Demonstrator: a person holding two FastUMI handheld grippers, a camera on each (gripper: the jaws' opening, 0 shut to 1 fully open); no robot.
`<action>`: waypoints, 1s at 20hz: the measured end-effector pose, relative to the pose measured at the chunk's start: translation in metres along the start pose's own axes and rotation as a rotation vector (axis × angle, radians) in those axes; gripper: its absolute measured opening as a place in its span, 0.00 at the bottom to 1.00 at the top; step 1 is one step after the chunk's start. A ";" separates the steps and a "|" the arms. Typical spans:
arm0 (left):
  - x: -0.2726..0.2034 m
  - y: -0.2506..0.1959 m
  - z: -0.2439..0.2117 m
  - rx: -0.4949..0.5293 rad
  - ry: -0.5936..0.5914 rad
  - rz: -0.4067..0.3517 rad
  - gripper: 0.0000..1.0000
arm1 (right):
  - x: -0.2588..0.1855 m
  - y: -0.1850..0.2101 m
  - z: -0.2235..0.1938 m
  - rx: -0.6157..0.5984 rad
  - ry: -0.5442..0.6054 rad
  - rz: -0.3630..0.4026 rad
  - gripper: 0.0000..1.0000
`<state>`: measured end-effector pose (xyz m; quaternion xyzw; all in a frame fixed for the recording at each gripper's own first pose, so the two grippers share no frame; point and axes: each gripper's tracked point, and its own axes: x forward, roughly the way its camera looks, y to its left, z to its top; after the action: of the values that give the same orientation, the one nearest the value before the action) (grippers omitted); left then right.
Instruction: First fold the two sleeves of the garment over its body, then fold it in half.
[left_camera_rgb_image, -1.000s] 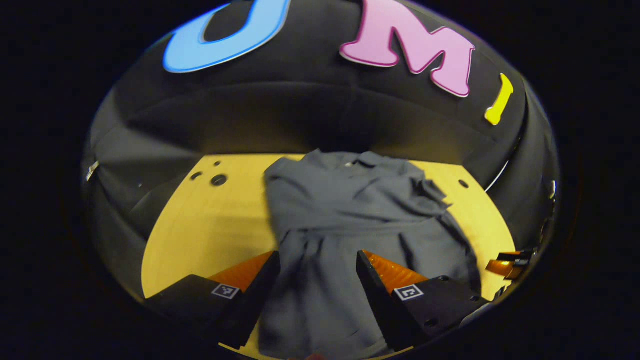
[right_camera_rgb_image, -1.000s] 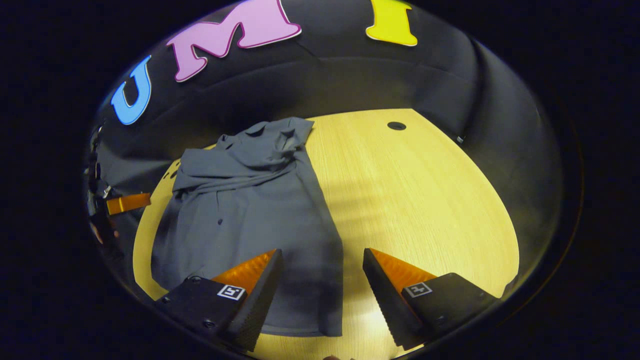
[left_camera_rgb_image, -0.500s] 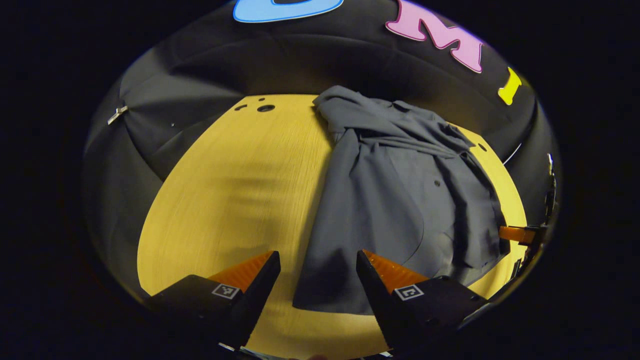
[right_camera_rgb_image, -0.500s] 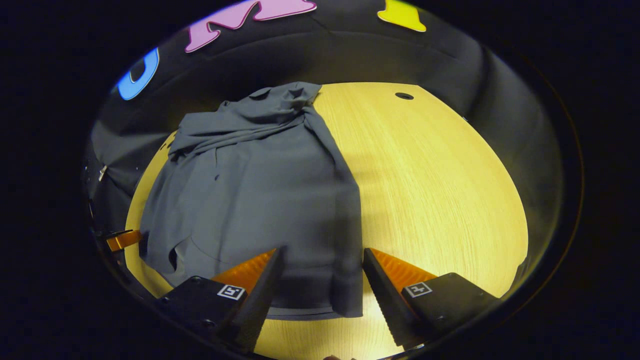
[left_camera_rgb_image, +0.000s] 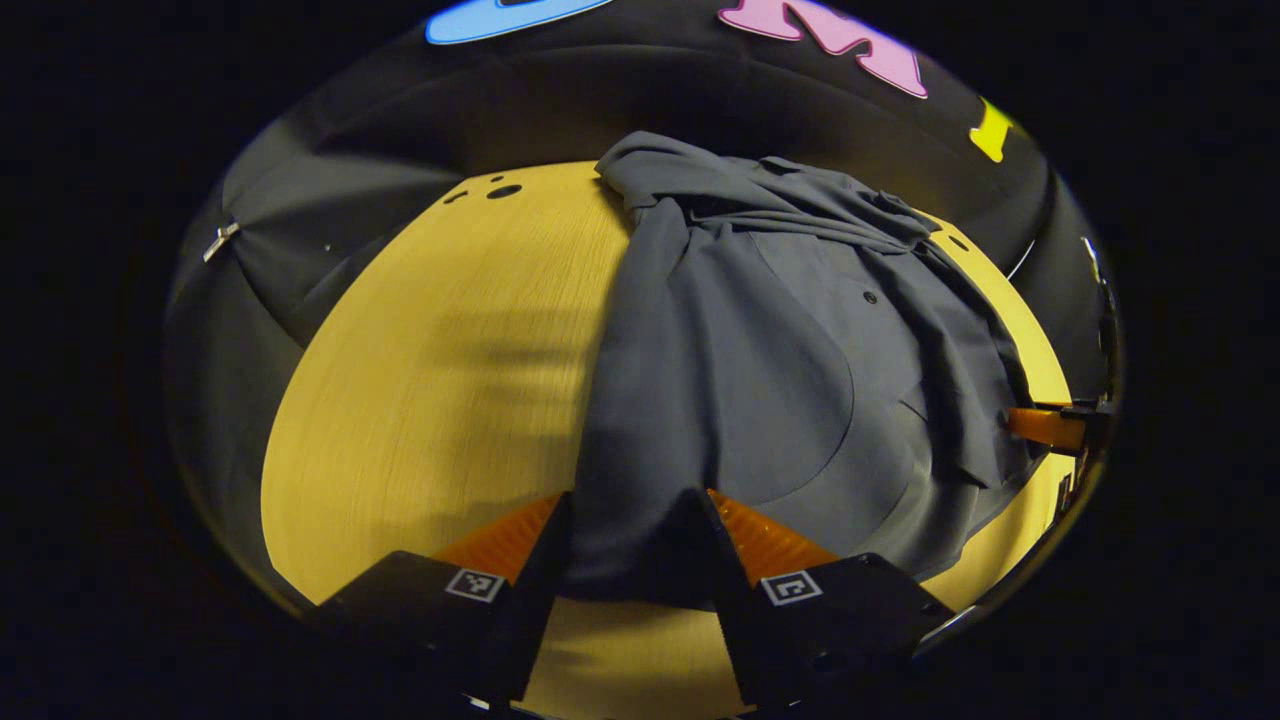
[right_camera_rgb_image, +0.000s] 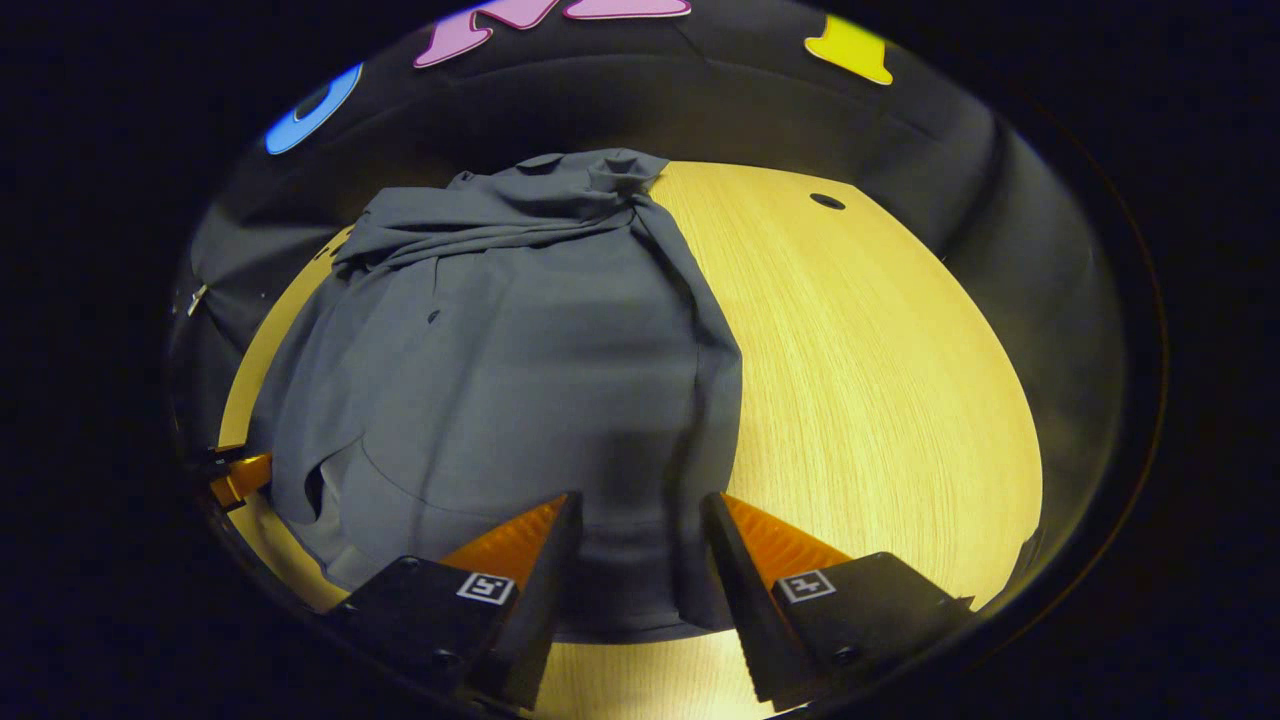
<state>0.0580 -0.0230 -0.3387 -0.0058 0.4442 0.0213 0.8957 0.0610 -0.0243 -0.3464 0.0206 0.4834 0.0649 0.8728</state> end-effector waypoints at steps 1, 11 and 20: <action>0.002 -0.002 0.001 -0.005 -0.010 -0.004 0.69 | 0.000 0.003 0.001 0.003 -0.008 0.000 0.75; -0.001 -0.020 0.004 -0.068 -0.025 -0.022 0.06 | 0.001 0.014 0.002 0.020 0.029 0.088 0.05; -0.037 -0.023 0.052 -0.212 -0.107 -0.111 0.05 | -0.023 0.013 0.045 0.090 -0.051 0.101 0.05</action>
<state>0.0778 -0.0457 -0.2783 -0.1240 0.3899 0.0187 0.9123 0.0858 -0.0136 -0.3015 0.0857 0.4618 0.0863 0.8786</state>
